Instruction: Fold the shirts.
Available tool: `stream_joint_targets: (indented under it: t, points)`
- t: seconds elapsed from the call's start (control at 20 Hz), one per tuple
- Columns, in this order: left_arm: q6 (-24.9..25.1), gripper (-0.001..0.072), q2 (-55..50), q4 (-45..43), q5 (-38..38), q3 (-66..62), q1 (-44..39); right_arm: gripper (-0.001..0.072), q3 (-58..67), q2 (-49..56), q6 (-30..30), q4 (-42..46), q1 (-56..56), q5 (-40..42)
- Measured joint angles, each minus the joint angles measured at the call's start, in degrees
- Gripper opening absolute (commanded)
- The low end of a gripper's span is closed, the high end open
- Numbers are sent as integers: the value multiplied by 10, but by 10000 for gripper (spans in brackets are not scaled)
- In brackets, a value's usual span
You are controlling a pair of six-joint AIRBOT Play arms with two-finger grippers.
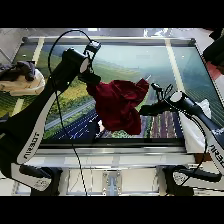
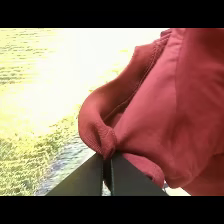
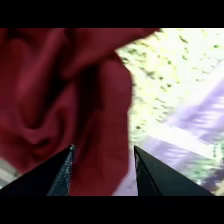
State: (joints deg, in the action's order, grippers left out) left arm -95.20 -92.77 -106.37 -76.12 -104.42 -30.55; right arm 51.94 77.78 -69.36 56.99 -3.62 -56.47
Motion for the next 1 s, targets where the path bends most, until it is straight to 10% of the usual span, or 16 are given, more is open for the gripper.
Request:
stream_joint_targets:
  t: [0.4,0.6,1.0]
  points:
    - [0,10,0,-10,-6,0,24,427,-5,61,-7,-12,-49,-3]
    - [0,11,0,-12,-7,0,29,15,-5,70,8,-31,-79,-3]
    - [24,10,67,-103,-55,0,59,12,58,-37,-8,21,-68,-56]
